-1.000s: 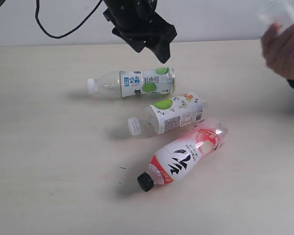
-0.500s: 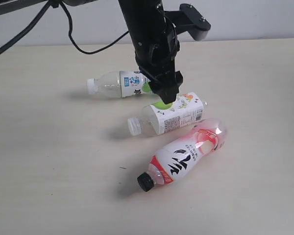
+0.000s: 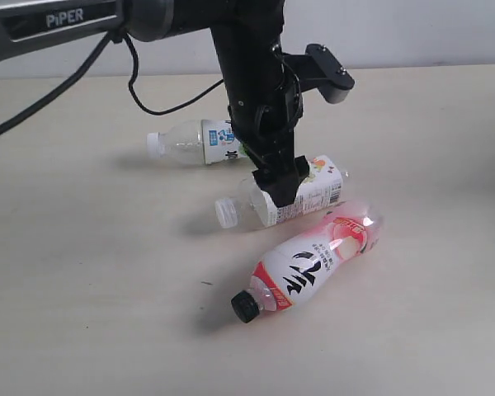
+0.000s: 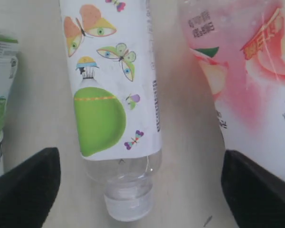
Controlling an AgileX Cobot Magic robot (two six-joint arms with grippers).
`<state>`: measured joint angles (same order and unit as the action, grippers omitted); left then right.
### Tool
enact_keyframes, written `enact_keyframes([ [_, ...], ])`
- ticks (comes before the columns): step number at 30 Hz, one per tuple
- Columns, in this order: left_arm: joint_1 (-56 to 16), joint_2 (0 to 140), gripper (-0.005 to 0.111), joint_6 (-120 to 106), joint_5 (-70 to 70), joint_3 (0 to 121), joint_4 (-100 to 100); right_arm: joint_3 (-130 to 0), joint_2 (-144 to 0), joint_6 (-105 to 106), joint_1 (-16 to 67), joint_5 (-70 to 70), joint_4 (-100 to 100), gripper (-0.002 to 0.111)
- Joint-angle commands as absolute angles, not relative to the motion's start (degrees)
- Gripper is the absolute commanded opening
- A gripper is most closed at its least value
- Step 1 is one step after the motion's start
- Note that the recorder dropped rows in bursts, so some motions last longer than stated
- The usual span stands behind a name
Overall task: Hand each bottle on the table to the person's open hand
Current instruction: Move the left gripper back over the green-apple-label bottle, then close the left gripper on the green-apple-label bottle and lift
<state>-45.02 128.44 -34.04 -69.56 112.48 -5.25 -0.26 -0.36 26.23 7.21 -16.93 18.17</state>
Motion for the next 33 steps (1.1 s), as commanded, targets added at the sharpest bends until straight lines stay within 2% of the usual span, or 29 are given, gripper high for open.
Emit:
enact_keyframes([
  [1,-45.21,129.8,0.088,-32.48,-67.08,112.18,-3.3,0.0,0.0,26.27,7.0,-16.33,18.05,0.0],
  [33,-45.21,137.33,0.088,-31.16,-59.66,112.18,-2.97,0.0,0.0,26.27,7.0,-16.33,18.05,0.0],
])
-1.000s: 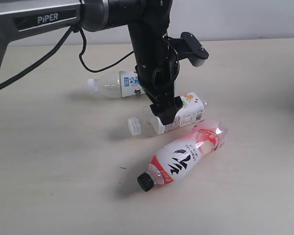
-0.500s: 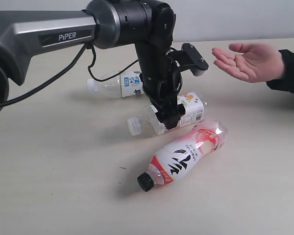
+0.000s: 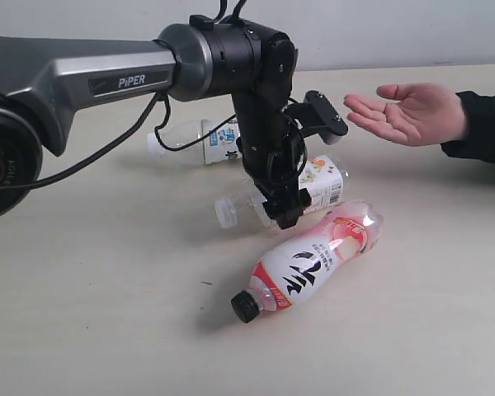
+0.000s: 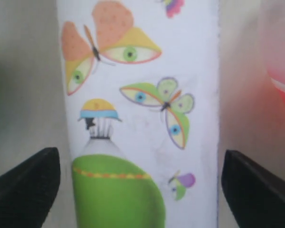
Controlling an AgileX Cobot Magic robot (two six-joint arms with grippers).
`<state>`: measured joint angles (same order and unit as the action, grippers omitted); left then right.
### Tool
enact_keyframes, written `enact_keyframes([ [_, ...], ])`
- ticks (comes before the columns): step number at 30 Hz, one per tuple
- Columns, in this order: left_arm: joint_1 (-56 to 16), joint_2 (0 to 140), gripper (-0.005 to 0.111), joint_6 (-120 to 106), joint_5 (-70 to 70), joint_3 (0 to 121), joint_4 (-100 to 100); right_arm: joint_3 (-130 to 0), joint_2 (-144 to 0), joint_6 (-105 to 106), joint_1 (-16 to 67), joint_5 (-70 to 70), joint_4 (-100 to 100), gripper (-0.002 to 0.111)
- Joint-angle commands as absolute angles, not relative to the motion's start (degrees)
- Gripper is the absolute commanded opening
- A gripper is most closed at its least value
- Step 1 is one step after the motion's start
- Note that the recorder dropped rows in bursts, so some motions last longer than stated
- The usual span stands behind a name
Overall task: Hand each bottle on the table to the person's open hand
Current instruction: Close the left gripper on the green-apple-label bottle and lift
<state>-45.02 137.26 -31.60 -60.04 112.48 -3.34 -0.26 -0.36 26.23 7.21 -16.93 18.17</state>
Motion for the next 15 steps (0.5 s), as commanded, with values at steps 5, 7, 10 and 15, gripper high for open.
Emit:
enact_keyframes([
  [5,-45.21,137.33,0.085,-31.16,-60.15,112.18,-2.42,0.0,0.0,26.27,7.0,-16.33,18.05,0.0],
  [7,-45.21,137.33,0.079,-31.16,-60.4,112.18,-2.42,0.0,0.0,26.27,7.0,-16.33,18.05,0.0],
  [10,-45.21,137.33,0.061,-30.62,-60.68,112.18,-2.31,0.0,0.0,26.27,7.0,-16.33,18.05,0.0],
  [15,-45.21,137.1,0.031,-29.41,-61.13,112.18,-2.31,0.0,0.0,26.27,7.0,-16.33,18.05,0.0],
])
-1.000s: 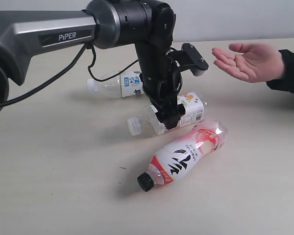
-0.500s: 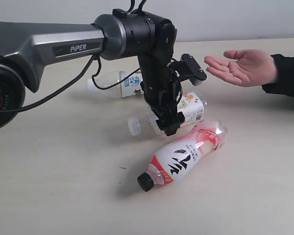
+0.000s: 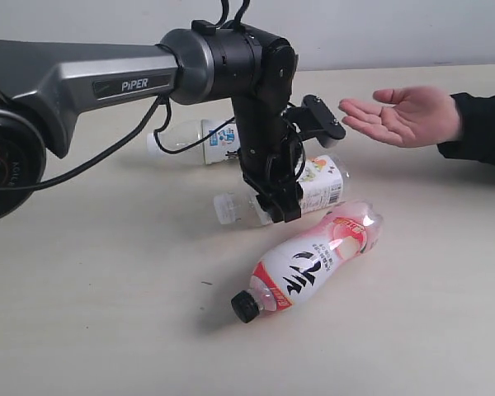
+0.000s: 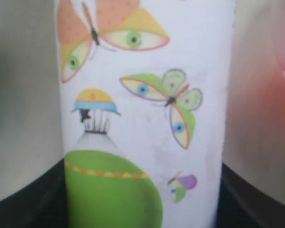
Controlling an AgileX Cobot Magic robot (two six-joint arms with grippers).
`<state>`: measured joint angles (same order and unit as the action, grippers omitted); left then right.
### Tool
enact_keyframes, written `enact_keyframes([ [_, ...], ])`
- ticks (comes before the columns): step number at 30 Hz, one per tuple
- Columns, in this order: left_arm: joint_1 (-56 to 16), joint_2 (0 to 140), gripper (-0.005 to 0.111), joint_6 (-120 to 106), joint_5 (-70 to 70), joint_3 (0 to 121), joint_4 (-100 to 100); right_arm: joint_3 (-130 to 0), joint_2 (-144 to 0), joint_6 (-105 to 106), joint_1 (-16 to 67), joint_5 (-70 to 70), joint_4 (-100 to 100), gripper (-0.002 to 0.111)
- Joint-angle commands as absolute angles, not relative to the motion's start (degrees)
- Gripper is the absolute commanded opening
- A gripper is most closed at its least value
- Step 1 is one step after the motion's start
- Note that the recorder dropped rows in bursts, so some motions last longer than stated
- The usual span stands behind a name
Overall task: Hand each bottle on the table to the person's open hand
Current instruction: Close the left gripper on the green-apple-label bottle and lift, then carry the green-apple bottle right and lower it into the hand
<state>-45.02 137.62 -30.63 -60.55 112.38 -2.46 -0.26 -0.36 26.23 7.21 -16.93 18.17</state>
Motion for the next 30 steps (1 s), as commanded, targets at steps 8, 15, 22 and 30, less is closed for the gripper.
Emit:
enact_keyframes([
  [8,-45.21,134.48,0.0,-23.12,-61.29,112.18,-2.31,0.0,0.0,26.27,7.0,-16.33,18.05,0.0],
  [15,-45.21,127.41,0.0,-12.82,-61.23,112.18,-4.06,0.0,0.0,26.27,7.0,-16.33,18.05,0.0],
  [22,-45.21,121.07,0.0,-1.44,-55.4,112.18,-19.38,0.0,0.0,26.27,7.0,-16.33,18.05,0.0],
  [30,-45.21,122.05,0.0,-1.04,-42.0,112.18,-47.02,0.0,0.0,26.27,7.0,-16.33,18.05,0.0],
])
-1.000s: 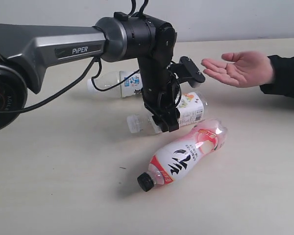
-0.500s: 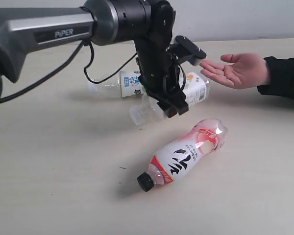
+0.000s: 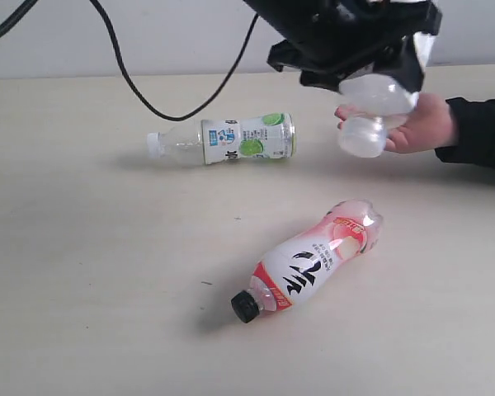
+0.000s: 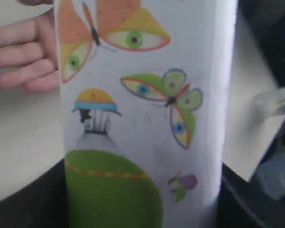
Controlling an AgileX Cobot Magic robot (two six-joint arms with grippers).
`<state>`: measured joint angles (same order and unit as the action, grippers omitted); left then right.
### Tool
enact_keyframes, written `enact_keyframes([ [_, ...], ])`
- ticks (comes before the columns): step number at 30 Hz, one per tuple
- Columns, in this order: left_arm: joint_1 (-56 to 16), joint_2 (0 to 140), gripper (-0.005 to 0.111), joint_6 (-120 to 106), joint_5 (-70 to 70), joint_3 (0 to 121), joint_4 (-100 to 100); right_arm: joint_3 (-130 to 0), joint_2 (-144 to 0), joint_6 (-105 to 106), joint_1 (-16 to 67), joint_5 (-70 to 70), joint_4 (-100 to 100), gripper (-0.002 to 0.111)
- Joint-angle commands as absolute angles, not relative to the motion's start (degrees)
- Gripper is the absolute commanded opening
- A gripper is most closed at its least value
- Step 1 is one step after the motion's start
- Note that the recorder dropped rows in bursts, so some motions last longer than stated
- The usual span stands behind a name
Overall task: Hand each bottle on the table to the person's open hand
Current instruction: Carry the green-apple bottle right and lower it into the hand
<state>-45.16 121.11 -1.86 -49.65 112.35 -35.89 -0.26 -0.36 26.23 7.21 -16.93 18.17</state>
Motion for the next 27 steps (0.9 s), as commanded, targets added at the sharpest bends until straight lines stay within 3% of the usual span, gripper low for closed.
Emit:
enact_keyframes([
  [1,-45.21,122.52,0.0,-1.04,-39.98,112.18,-48.93,0.0,0.0,26.27,7.0,-16.33,18.05,0.0],
  [16,-45.21,131.35,0.0,-1.0,-24.47,112.18,-64.76,0.0,0.0,26.27,7.0,-16.33,18.05,0.0],
  [24,-45.21,134.74,0.019,-1.75,-23.59,112.68,-68.34,0.0,0.0,26.27,7.0,-16.33,18.05,0.0],
  [27,-45.21,135.81,0.021,-2.58,-23.98,113.33,-68.34,0.0,0.0,26.27,7.0,-16.33,18.05,0.0],
])
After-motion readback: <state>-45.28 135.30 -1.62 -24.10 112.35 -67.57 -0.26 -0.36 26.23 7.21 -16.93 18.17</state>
